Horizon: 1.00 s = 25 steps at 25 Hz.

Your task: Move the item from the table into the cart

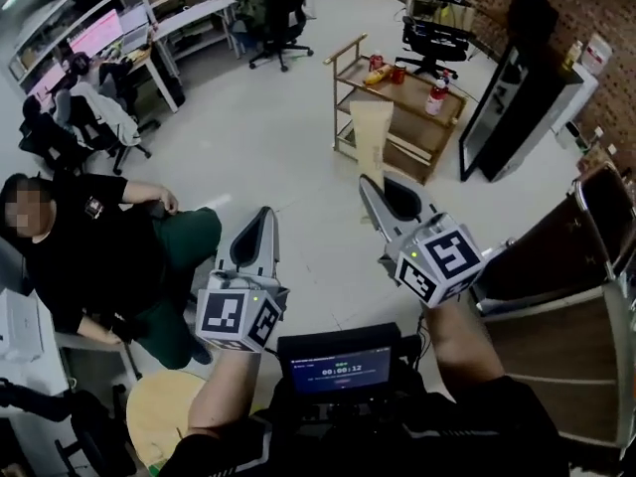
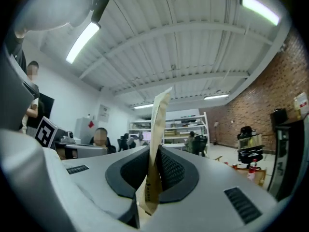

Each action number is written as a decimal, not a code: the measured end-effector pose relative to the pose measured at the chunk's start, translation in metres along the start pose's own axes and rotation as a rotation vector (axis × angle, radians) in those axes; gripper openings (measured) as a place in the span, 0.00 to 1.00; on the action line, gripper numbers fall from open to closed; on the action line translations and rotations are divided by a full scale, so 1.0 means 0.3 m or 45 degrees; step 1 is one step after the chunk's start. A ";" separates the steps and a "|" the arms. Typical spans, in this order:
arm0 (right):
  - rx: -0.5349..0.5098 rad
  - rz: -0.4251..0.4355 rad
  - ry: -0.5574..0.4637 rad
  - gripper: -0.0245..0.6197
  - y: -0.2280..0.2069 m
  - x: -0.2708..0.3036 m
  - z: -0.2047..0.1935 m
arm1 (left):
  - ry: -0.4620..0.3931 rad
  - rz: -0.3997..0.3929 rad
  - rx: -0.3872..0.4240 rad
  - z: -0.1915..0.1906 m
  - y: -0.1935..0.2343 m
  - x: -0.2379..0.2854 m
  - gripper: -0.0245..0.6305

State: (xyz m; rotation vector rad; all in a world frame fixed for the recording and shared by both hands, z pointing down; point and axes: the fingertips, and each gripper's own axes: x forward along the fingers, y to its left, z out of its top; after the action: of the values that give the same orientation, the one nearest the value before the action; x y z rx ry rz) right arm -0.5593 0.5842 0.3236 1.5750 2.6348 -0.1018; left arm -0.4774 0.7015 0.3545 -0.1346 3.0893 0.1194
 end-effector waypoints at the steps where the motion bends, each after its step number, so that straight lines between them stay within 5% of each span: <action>1: 0.000 -0.067 0.003 0.08 -0.048 -0.030 -0.003 | 0.008 -0.059 -0.004 -0.010 -0.027 0.045 0.04; 6: -0.018 -0.382 0.019 0.08 -0.229 -0.203 0.004 | 0.037 -0.355 0.016 -0.040 -0.183 0.236 0.04; 10: -0.026 -0.609 0.012 0.08 -0.414 -0.469 0.027 | 0.048 -0.576 0.019 -0.081 -0.469 0.395 0.04; 17: -0.072 -0.988 -0.035 0.08 -0.727 -1.218 0.118 | 0.073 -0.961 -0.060 -0.146 -1.265 0.571 0.04; 25: -0.143 -1.386 -0.082 0.08 -0.940 -2.134 0.191 | 0.057 -1.385 -0.035 -0.197 -2.251 0.557 0.04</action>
State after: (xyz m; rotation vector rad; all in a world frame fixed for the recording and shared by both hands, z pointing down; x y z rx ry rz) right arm -0.5040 -0.1155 0.3329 -0.0268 3.0080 -0.0495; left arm -0.5863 0.0118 0.3542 -1.7226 2.5819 0.1022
